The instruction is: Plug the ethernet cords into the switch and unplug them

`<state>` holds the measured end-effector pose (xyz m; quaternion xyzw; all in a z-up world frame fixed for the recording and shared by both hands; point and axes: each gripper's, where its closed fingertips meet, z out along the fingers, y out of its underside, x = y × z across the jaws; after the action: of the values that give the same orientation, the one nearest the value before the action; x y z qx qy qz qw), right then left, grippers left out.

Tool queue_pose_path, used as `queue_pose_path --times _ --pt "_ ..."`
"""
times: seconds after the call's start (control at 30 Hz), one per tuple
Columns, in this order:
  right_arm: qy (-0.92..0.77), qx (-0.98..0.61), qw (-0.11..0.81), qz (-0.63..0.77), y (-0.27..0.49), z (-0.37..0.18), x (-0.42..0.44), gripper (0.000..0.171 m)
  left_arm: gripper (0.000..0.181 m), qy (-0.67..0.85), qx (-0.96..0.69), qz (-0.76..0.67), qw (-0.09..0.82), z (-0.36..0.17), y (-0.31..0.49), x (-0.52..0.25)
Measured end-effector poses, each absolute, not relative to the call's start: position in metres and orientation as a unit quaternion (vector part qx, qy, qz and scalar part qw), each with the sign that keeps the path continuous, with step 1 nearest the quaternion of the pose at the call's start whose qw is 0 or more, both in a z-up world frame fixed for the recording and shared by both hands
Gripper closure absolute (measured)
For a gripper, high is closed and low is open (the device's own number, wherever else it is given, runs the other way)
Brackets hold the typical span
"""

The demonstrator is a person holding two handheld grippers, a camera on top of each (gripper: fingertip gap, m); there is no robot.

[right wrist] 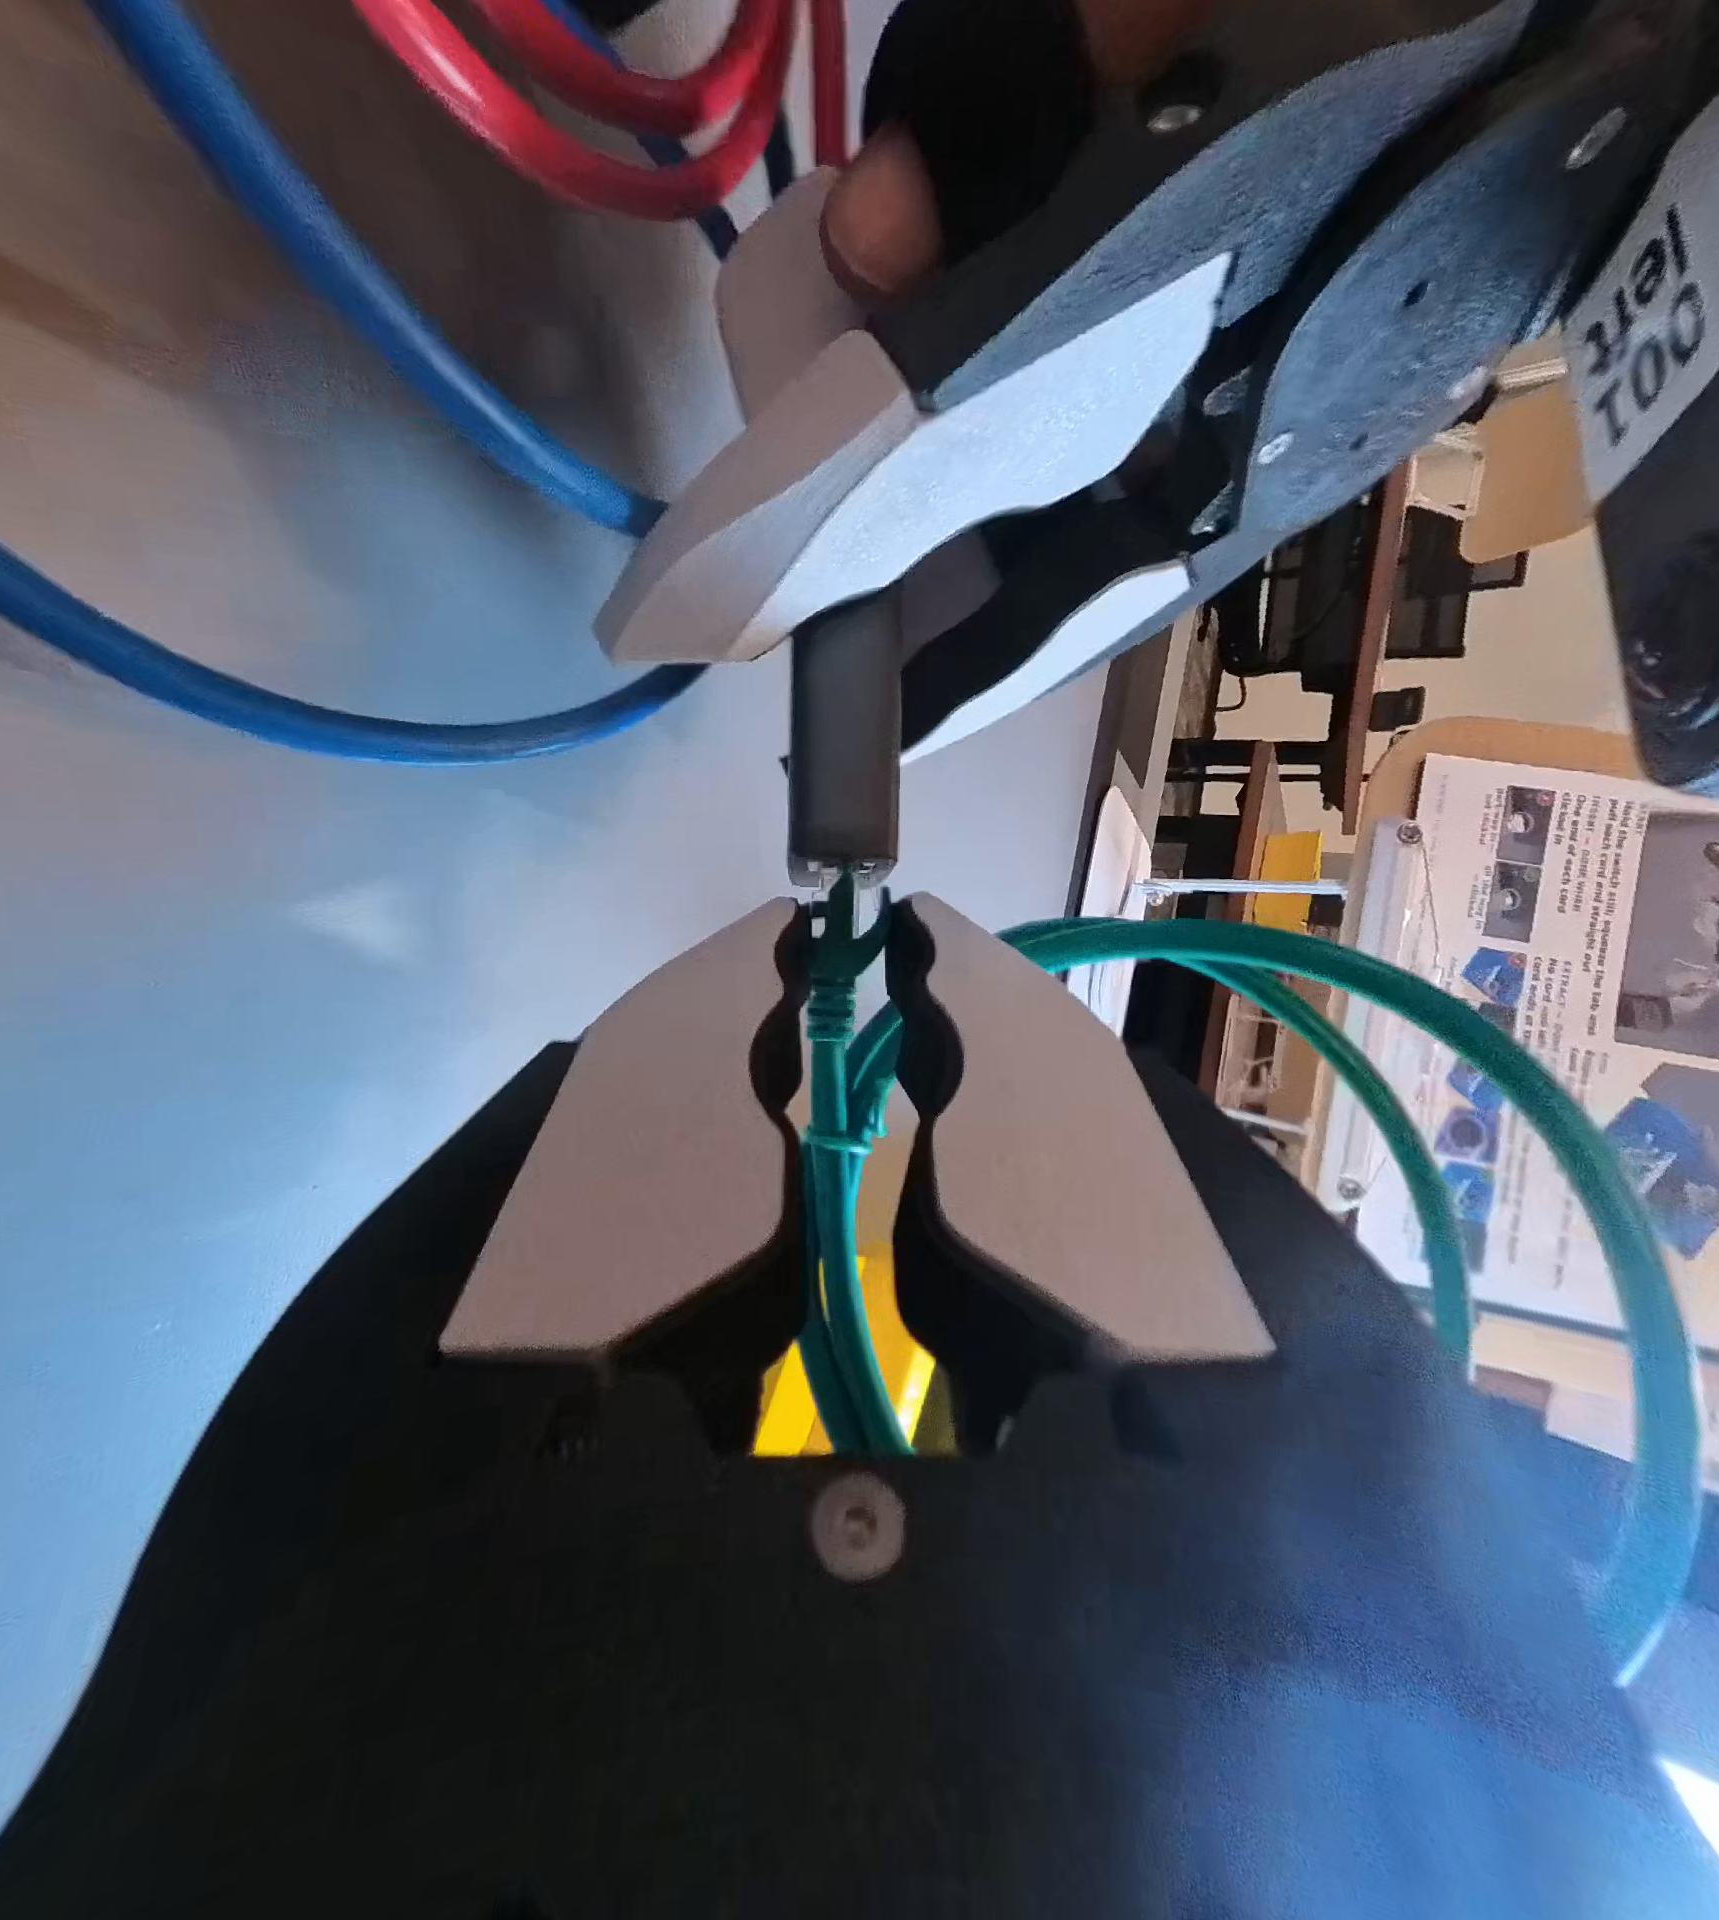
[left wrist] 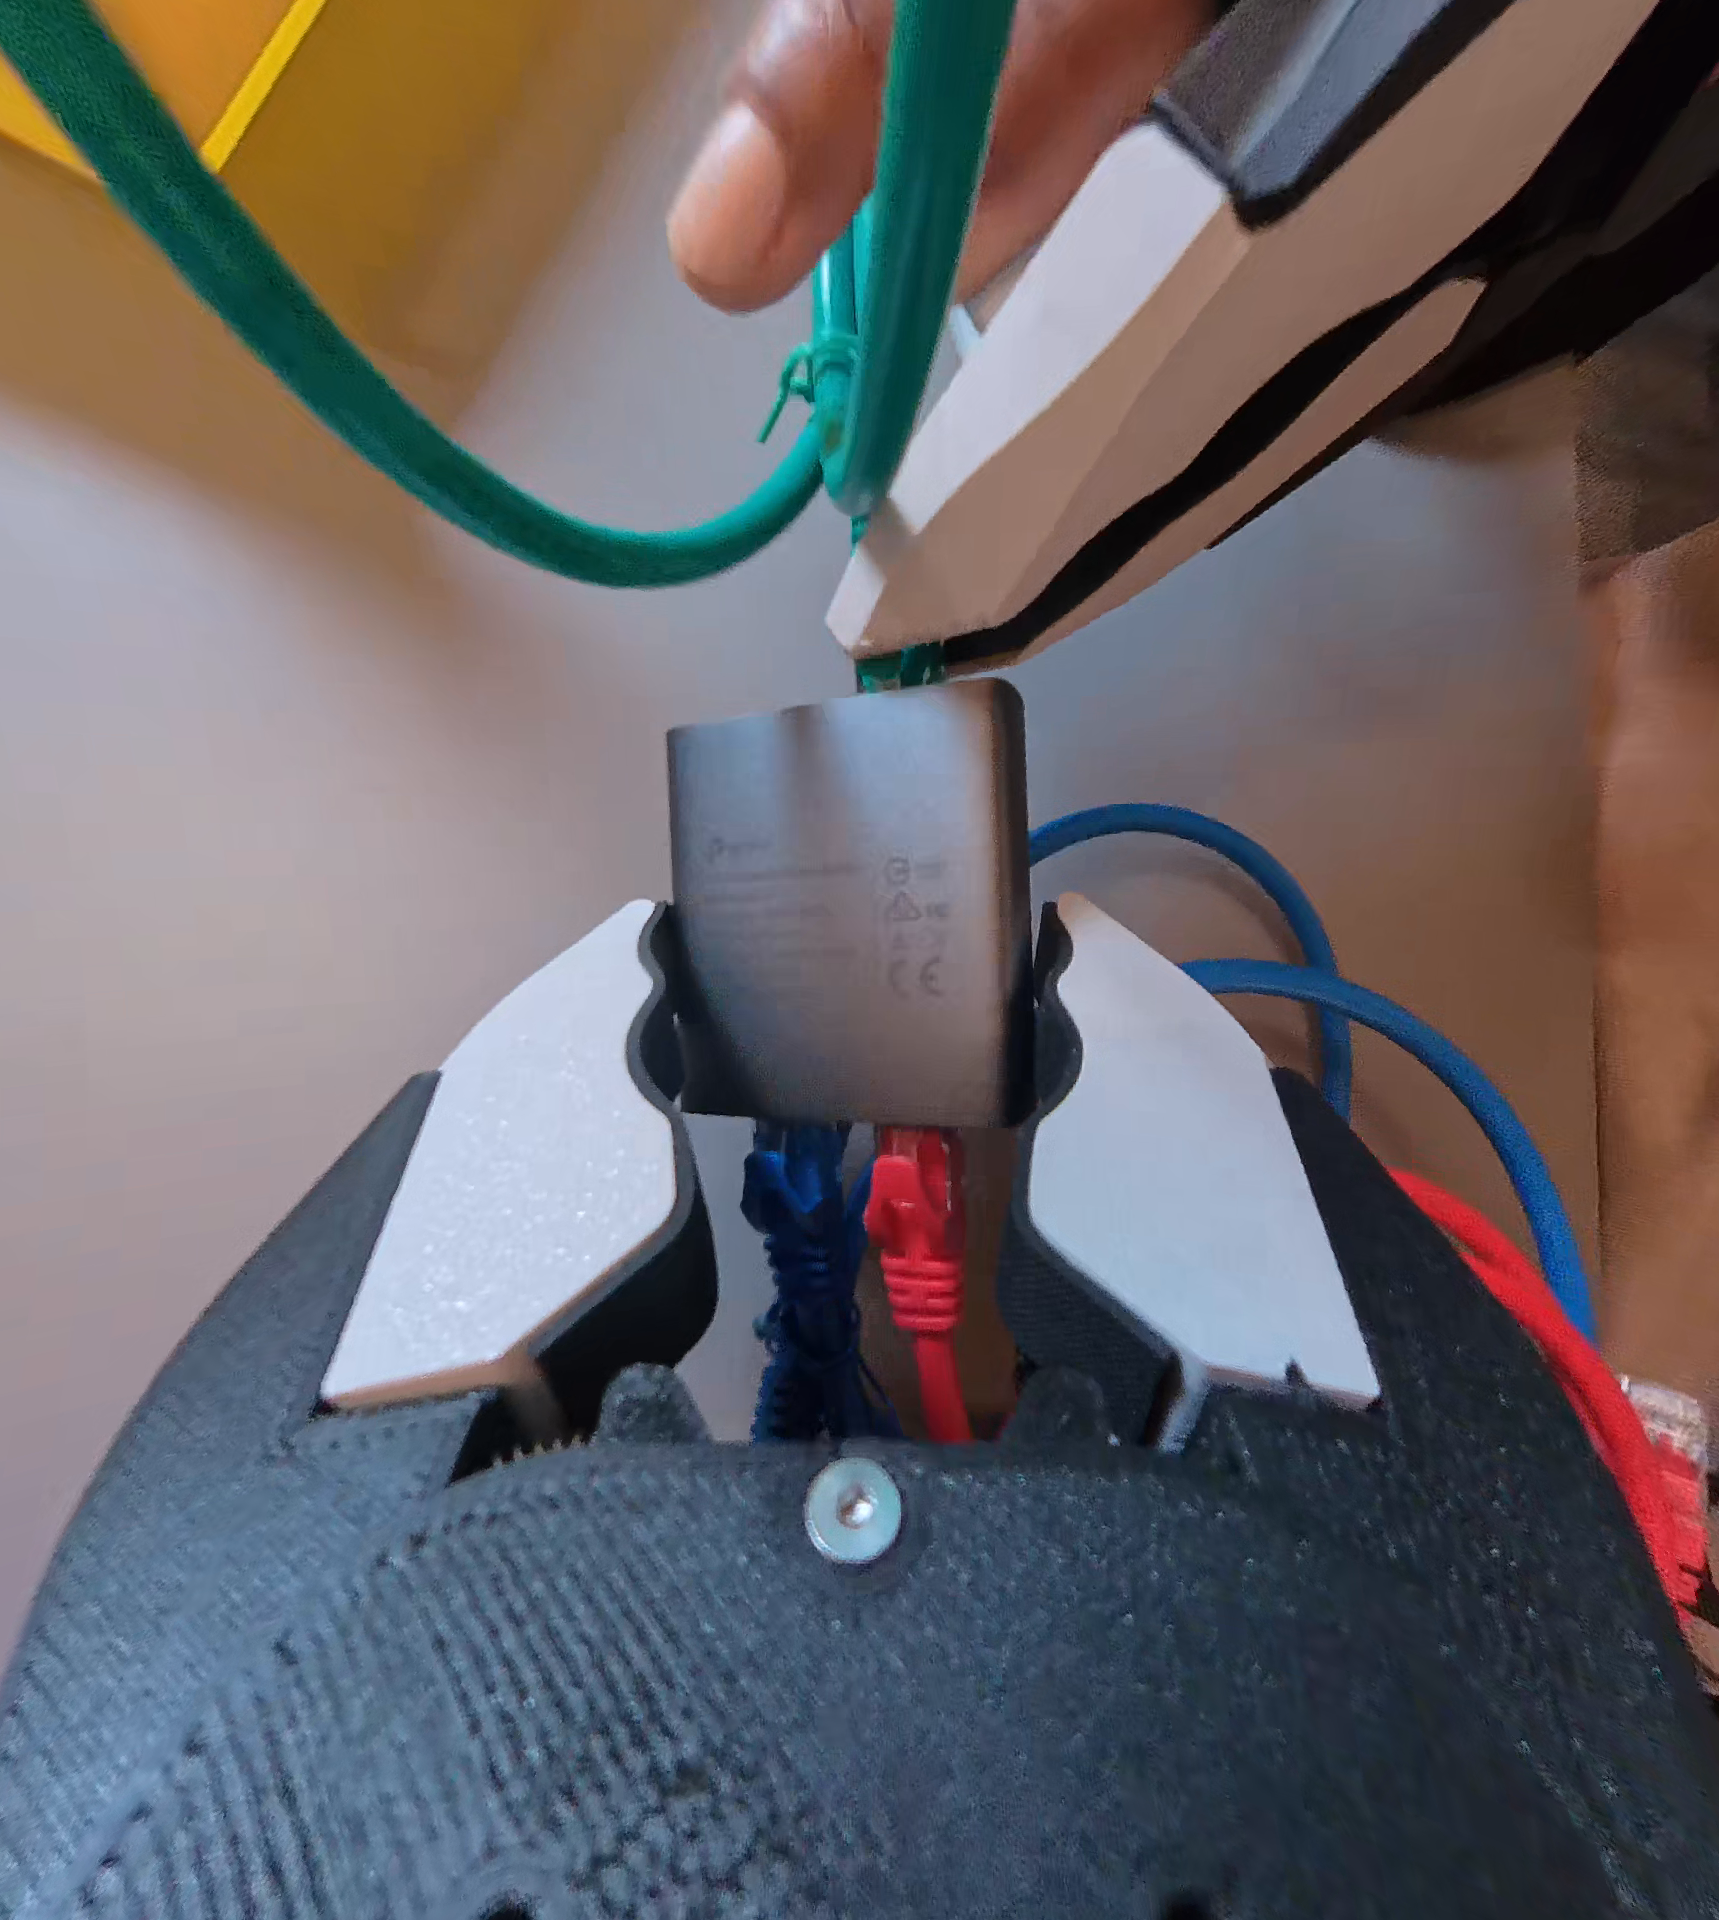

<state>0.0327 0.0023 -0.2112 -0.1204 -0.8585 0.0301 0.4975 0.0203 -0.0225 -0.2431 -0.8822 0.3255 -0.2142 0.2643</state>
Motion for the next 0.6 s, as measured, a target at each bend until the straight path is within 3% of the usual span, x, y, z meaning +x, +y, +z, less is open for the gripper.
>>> queue_pose_path --times 0.03,0.47,0.53,0.6 --pt "-0.865 -0.104 0.491 0.025 -0.001 -0.212 0.035 0.157 0.116 0.327 -0.876 -0.223 0.275 -0.239 -0.022 0.021" --pt "-0.947 0.041 0.317 -0.018 -0.019 -0.225 0.070 0.157 0.115 0.378 -0.851 -0.269 0.246 -0.246 -0.037 0.046" --pt "-0.972 0.035 0.232 -0.011 -0.022 -0.243 0.099 0.158 0.115 0.371 -0.866 -0.212 0.259 -0.248 -0.028 0.024" --pt "-0.966 0.045 0.255 -0.002 -0.019 -0.250 0.114 0.158 0.116 0.331 -0.864 -0.246 0.288 -0.228 -0.028 0.006"
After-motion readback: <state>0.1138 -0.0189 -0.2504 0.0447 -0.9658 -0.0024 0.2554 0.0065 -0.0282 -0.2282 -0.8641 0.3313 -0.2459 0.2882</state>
